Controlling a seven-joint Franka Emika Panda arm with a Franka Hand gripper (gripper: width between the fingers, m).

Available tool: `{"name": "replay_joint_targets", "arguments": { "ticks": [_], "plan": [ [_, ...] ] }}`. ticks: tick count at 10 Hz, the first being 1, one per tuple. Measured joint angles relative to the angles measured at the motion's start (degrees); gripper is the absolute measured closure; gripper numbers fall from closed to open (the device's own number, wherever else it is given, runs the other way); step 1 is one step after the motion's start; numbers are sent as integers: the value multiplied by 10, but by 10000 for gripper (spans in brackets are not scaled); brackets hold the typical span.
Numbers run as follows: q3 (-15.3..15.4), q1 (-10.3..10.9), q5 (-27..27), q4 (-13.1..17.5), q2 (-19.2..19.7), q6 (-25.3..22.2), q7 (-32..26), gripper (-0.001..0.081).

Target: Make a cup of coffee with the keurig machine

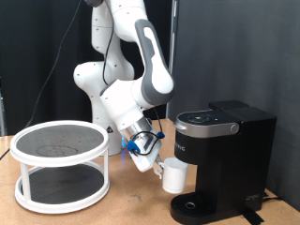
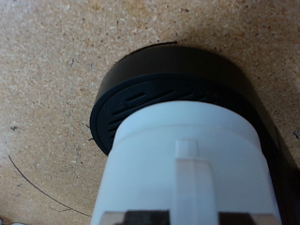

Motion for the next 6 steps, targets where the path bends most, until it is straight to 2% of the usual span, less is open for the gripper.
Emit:
{"name": "replay_joint_targets", "arguments": {
  "ticks": [6],
  "plan": [
    [34,4,39,29,30,24,-5,802]
  ]
}}
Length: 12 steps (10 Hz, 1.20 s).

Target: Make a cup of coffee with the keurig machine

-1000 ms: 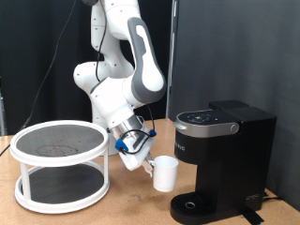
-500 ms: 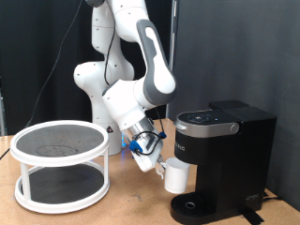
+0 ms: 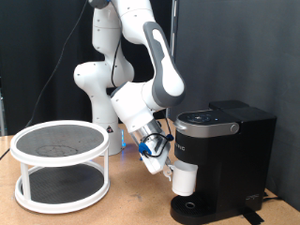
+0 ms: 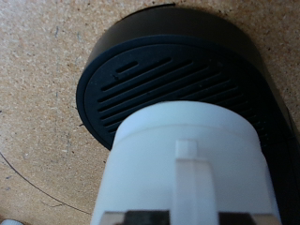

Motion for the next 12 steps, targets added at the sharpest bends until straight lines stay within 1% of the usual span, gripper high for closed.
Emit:
{"name": "replay_joint_targets", "arguments": {
  "ticks": [3,7,9,12],
  "plan": [
    [10,0,22,15,20,9,-9,802],
    [12,0,53,36,49,16,-36,802],
    [13,1,68,40,51,16,-47,802],
    [13,1,70,41,51,16,-47,802]
  ]
}}
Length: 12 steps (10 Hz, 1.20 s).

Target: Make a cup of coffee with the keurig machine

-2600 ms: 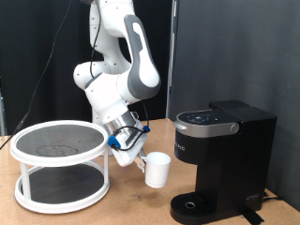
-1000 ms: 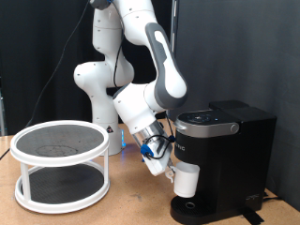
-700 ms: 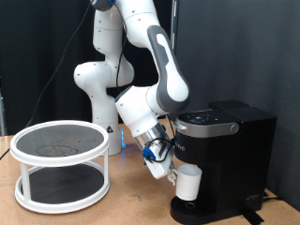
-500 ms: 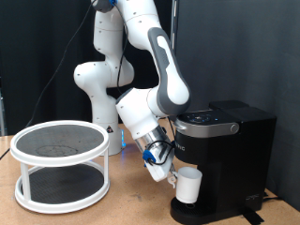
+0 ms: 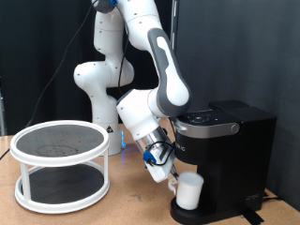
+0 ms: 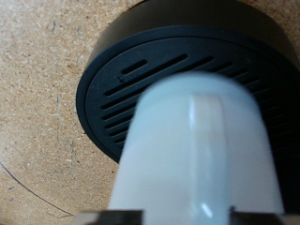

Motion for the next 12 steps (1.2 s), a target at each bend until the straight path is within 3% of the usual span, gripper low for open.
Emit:
{"name": "replay_joint_targets", "arguments": {
  "ticks": [1,2,3,4,5,6,7,9,12],
  "plan": [
    [0,0,0,0,0,0,0,728],
    [0,0,0,0,0,0,0,526],
    [0,0,0,0,0,0,0,389],
    [0,0,-2,-1,-1,-1,0,389],
    [0,0,-9,-5,-3,-2,1,206],
    [-1,-2,-24,-12,-6,-8,5,206],
    [-2,-5,-51,-27,-13,-20,17,114],
    [-8,-15,-86,-71,-40,-53,23,78],
    [-16,-27,-94,-126,-106,-83,24,72]
  ]
}}
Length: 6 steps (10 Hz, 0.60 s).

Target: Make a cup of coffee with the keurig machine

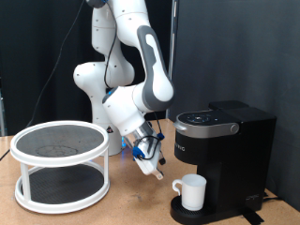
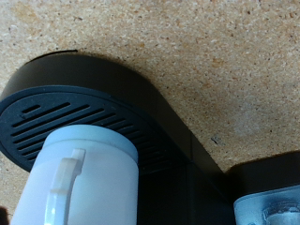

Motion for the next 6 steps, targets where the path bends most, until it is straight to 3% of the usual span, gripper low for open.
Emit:
{"name": "replay_joint_targets", "arguments": {
  "ticks": [3,6],
  "plan": [
    [0,0,-34,-14,-5,-28,-1,72],
    [2,0,-45,-58,-67,-65,-1,72]
  ]
}}
